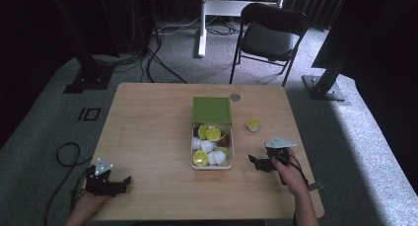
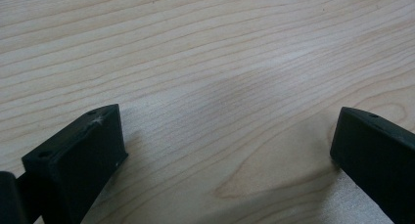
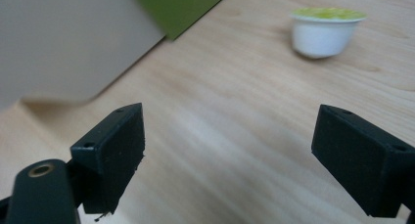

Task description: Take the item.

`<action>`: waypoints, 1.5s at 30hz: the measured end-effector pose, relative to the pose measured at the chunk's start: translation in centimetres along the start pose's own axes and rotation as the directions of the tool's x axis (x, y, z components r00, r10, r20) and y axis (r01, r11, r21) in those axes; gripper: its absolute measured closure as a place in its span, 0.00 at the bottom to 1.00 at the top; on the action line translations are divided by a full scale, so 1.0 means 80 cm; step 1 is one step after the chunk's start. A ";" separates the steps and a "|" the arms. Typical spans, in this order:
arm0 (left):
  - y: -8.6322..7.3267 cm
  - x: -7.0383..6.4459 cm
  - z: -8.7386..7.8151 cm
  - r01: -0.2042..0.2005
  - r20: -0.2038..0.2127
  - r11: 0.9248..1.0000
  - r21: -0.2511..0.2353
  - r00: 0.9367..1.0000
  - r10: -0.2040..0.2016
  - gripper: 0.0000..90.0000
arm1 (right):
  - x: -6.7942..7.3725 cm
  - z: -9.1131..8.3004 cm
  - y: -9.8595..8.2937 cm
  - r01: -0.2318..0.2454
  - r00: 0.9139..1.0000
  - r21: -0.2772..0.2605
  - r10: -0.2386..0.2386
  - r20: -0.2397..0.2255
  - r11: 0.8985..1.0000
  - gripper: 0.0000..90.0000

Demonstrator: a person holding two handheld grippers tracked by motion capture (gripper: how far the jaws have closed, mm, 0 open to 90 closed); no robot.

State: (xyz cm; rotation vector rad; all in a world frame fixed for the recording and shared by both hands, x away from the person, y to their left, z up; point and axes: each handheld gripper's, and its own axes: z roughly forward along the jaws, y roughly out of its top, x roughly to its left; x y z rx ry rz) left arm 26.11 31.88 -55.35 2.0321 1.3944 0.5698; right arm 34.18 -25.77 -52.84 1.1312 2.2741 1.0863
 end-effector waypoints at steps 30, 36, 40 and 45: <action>0.000 0.000 0.000 0.000 0.000 1.000 0.000 1.000 0.000 0.01 | 0.009 -0.043 -0.065 0.170 0.950 0.032 -0.155 -0.272 0.985 0.13; 0.000 0.000 0.000 0.000 0.000 1.000 0.000 1.000 0.000 0.01 | 0.014 -0.046 -0.074 0.215 0.921 0.056 -0.183 -0.343 0.975 0.13; 0.000 0.000 0.000 0.000 0.000 1.000 0.000 1.000 0.000 0.01 | 0.019 -0.047 -0.080 0.249 0.903 0.060 -0.210 -0.374 0.967 0.13; 0.000 0.000 0.000 0.000 0.000 1.000 0.000 1.000 0.000 0.01 | 0.022 -0.050 -0.086 0.280 0.897 0.040 -0.246 -0.366 0.959 0.13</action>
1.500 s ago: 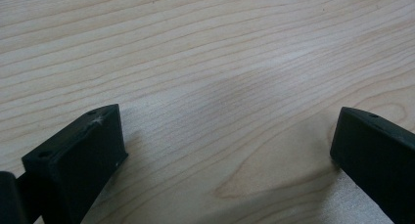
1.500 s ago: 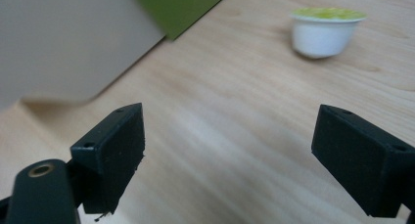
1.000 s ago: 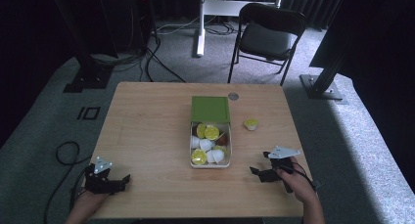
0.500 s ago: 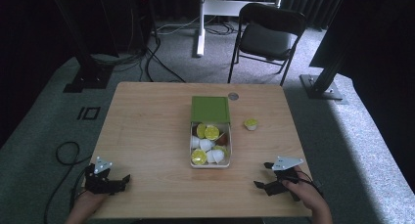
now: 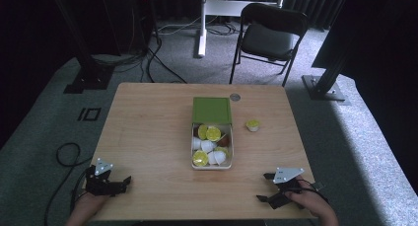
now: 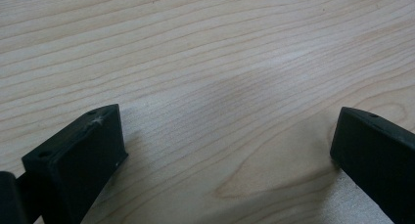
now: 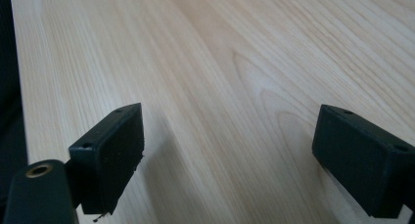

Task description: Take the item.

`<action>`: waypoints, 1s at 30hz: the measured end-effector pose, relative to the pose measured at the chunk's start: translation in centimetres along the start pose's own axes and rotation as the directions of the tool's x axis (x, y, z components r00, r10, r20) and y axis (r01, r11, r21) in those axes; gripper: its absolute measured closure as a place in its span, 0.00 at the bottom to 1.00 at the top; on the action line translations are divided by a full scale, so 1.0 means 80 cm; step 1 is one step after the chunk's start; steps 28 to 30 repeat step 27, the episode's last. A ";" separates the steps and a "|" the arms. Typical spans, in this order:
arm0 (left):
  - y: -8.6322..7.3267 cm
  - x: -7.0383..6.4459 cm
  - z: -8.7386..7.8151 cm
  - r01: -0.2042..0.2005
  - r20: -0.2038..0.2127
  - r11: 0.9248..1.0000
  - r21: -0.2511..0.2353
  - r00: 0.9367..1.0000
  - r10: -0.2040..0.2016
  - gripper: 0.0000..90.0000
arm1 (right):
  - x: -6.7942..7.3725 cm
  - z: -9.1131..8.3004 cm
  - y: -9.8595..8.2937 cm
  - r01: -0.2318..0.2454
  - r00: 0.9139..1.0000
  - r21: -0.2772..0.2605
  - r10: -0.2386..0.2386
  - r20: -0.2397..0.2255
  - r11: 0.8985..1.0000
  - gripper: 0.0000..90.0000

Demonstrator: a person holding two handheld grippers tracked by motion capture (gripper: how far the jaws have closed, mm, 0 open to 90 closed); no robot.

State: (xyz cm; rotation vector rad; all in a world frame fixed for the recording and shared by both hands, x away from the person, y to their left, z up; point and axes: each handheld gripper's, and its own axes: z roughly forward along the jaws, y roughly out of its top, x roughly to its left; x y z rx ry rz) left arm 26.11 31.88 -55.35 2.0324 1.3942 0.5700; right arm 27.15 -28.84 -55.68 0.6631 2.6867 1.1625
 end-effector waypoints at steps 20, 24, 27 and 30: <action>0.000 0.000 0.000 -0.001 0.000 1.000 0.001 1.000 0.001 0.01 | 0.003 0.000 -0.005 0.045 0.999 -0.006 -0.045 0.029 0.999 0.13; 0.000 0.000 0.000 -0.001 0.000 1.000 0.001 1.000 0.001 0.01 | 0.003 0.000 -0.004 0.045 0.999 -0.005 -0.045 0.029 0.999 0.13; 0.000 0.000 0.000 -0.001 -0.001 1.000 0.002 1.000 0.001 0.01 | 0.003 0.000 -0.004 0.045 0.999 -0.006 -0.045 0.029 0.999 0.13; 0.000 0.000 0.000 -0.001 -0.001 1.000 0.002 1.000 0.001 0.01 | 0.003 0.000 -0.004 0.045 0.999 -0.006 -0.045 0.029 0.999 0.13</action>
